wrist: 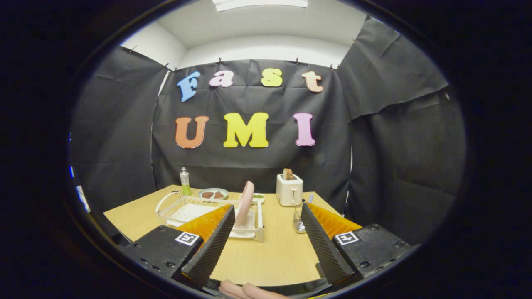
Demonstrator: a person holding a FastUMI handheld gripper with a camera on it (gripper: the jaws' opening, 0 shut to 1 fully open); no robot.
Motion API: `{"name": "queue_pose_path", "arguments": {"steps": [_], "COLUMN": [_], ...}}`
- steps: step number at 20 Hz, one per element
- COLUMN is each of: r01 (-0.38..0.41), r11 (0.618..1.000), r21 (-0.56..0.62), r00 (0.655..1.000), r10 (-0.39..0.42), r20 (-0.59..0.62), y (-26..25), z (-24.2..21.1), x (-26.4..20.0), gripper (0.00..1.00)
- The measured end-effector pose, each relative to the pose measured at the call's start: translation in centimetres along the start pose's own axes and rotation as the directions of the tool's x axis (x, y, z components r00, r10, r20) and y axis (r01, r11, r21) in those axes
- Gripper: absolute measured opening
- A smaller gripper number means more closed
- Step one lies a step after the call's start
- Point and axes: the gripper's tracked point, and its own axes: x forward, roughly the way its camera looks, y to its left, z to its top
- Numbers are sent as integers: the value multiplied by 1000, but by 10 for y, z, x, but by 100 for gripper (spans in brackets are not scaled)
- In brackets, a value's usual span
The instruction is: Take the plate from the dish rack, then take the spoon from the basket and place it into the plate.
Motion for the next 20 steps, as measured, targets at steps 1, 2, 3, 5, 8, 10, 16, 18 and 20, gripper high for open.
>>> {"name": "queue_pose_path", "arguments": {"steps": [1,2,3,5,8,10,16,18,20], "r01": [4,12,16,8,-11,-27,-97,-148,-183], "r11": [1000,1000,999,999,1000,1000,995,989,983], "r21": [-9,-19,-28,-39,-14,-15,32,29,0], "r00": [1000,1000,1000,1000,997,992,920,865,810], "r10": [-4,-12,-16,-8,10,25,102,144,150], "r20": [-2,-6,-9,-13,-72,-125,-378,-481,-566], "y": [-3,-6,-8,-9,-8,-4,30,51,66], "z": [1,4,7,19,32,40,45,41,33], "x": [3,8,13,30,66,95,200,231,255], "gripper": [100,100,100,100,100,100,98,95,92]}}
